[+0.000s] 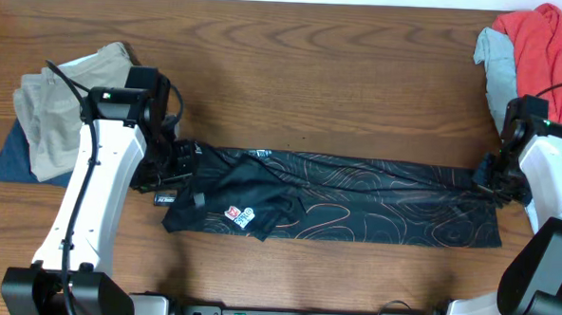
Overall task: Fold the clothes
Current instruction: 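Fold the shirt's top half down toward the bottom with both grippers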
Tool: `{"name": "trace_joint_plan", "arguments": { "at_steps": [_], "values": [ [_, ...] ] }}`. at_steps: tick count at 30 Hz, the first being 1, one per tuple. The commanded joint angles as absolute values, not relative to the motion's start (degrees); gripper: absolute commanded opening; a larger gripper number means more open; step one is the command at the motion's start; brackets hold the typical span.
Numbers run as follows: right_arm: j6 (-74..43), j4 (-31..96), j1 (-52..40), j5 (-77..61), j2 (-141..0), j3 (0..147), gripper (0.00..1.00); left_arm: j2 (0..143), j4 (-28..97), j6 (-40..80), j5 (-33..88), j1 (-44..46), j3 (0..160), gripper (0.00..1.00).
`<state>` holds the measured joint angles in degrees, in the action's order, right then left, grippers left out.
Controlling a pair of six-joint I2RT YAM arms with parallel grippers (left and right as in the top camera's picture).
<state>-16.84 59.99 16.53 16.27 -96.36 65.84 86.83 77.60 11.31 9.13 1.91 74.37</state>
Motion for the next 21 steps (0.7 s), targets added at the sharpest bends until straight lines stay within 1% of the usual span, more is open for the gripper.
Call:
{"name": "trace_joint_plan", "arguments": {
  "at_steps": [1, 3, 5, 6, 8, 9, 16, 19, 20, 21],
  "values": [
    [-18.4, 60.5, 17.4, 18.5, -95.5, 66.0, 0.01, 86.0, 79.5, 9.6, 8.1, 1.5, 74.3, 0.06],
    [-18.4, 60.8, 17.4, 18.5, -95.5, 66.0, 0.01, 85.9, 80.5, 9.6, 8.1, 1.5, 74.3, 0.06],
    [-18.4, 61.0, 17.4, 18.4, -95.5, 66.0, 0.04, 85.9, 80.6, 9.6, 8.1, 1.5, 74.3, 0.06],
    [-18.4, 61.1, 17.4, 18.4, -95.5, 66.0, 0.08, 85.9, 80.5, 9.6, 8.2, 1.5, 74.3, 0.06],
    [-18.4, 61.3, 17.4, 18.0, -95.5, 66.0, 0.2, 85.9, 80.4, 9.7, 8.5, 1.5, 74.3, 0.06],
    [-18.4, 61.3, 17.4, 17.5, -95.5, 66.0, 0.22, 85.9, 80.3, 9.7, 8.5, 1.5, 74.3, 0.06],
    [-19.4, 62.2, 17.4, 16.8, -95.5, 66.0, 0.25, 85.9, 77.1, 9.7, 8.9, 1.6, 73.2, 0.06],
    [-19.9, 61.0, 17.4, 13.1, -95.5, 65.9, 0.27, 85.9, 74.5, 9.7, 11.4, 1.6, 72.2, 0.06],
    [-19.8, 60.3, 17.3, 10.5, -95.5, 65.9, 0.3, 86.0, 73.5, 10.0, 11.6, 1.6, 71.8, 0.09],
    [-19.1, 59.9, 17.3, 8.1, -95.5, 65.9, 0.32, 86.0, 72.4, 10.6, 11.5, 1.6, 71.4, 0.17]
  ]
}}
